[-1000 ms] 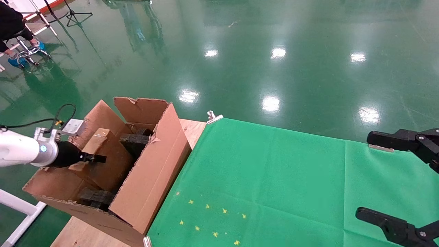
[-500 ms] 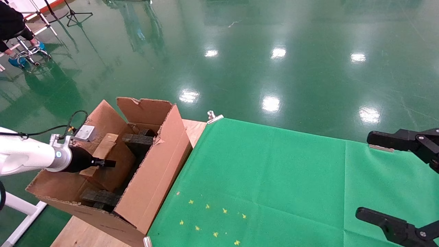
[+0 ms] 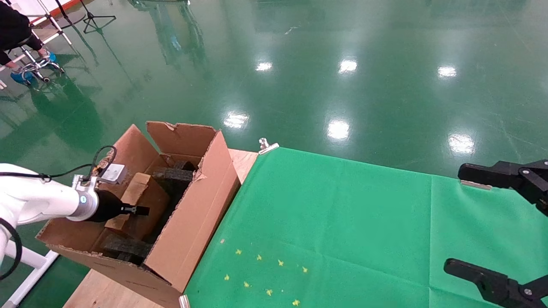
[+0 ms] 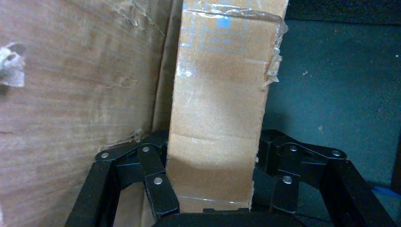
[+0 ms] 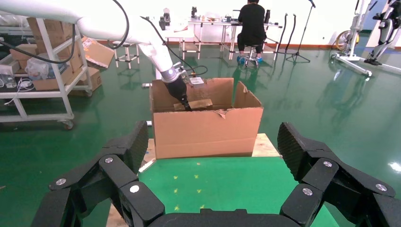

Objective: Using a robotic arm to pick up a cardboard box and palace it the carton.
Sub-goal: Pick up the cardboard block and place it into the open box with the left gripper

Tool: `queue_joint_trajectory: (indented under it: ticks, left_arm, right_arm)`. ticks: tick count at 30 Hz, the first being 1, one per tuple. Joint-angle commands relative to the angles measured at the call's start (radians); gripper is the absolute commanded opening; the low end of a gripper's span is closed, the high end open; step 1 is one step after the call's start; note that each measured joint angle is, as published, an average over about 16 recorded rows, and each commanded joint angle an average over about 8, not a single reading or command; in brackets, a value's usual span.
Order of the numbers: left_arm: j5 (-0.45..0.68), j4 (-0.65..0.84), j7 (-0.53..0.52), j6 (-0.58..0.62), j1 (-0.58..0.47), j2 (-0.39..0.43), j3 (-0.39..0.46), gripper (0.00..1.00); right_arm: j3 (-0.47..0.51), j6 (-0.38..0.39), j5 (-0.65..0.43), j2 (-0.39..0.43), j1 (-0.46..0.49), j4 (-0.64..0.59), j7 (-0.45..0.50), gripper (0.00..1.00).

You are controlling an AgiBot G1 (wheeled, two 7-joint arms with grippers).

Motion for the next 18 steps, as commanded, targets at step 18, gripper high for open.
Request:
queue_joint_trajectory:
  ticks: [18]
  left_arm:
    - [0.009, -0.002, -0.011, 0.005, -0.018, -0.003, 0.007, 1.0]
  right_arm:
    - [0.0, 0.0, 0.0, 0.0, 0.0, 0.0, 0.0, 1.0]
